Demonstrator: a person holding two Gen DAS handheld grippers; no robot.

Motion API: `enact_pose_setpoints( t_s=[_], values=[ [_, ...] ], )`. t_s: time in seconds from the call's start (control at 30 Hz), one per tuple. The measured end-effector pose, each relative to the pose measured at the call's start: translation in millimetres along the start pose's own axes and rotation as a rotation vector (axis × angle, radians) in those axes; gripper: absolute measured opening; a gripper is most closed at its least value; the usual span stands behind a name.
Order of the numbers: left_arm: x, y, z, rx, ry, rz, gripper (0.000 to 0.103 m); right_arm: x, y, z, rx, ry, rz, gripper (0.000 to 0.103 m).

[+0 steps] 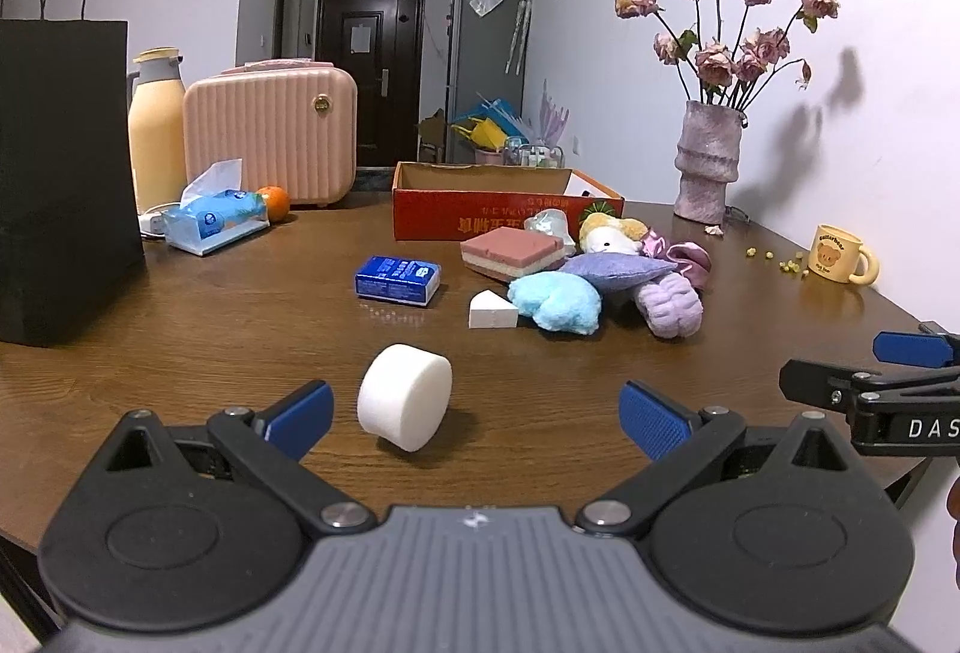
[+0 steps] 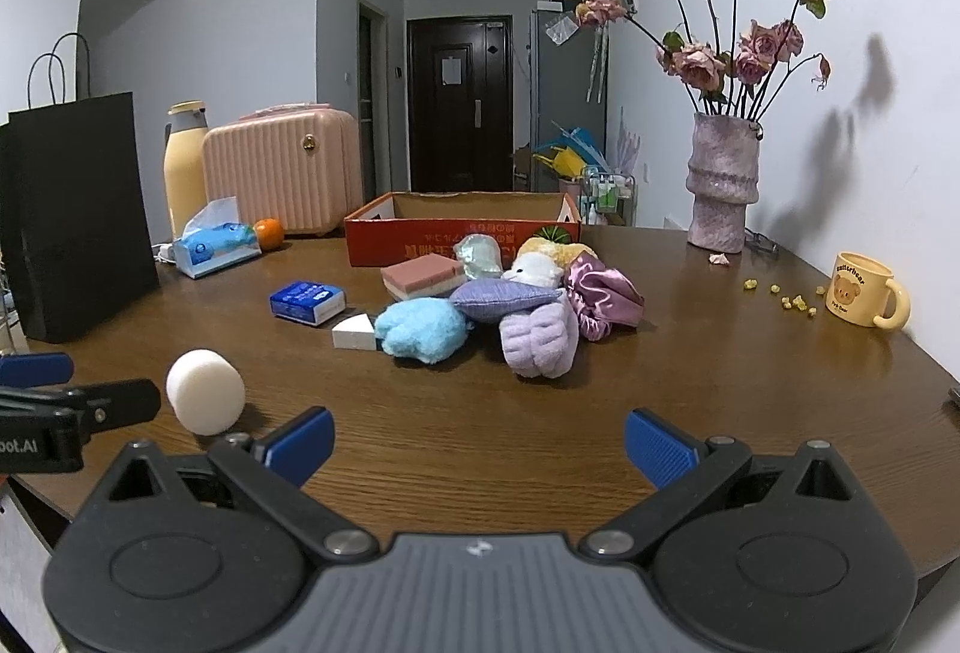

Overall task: Organize soft objects
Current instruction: 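Move the left gripper onto the white round sponge and close it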

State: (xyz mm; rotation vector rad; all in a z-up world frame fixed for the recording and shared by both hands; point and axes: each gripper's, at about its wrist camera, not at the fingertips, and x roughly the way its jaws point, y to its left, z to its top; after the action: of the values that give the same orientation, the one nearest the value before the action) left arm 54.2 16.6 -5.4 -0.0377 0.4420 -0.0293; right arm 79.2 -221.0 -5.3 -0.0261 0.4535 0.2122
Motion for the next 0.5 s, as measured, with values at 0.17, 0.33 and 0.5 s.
enact_pose_setpoints(
  t_s=[0.17, 0.33, 0.5],
  values=[
    [10.6, 2.6, 1.3, -0.001, 0.015, -0.007, 0.103, 10.5, 0.1, 2.8, 0.001, 0.019, -0.005, 0.103],
    [22.7, 6.7, 2.8, -0.003, 0.034, -0.012, 0.103, 22.2, 1.7, 5.1, 0.001, 0.037, -0.009, 0.103],
    [37.1, 11.0, 4.3, -0.009, 0.057, -0.016, 0.103, 35.9, 2.7, 7.6, 0.0, 0.064, -0.013, 0.103]
  ],
)
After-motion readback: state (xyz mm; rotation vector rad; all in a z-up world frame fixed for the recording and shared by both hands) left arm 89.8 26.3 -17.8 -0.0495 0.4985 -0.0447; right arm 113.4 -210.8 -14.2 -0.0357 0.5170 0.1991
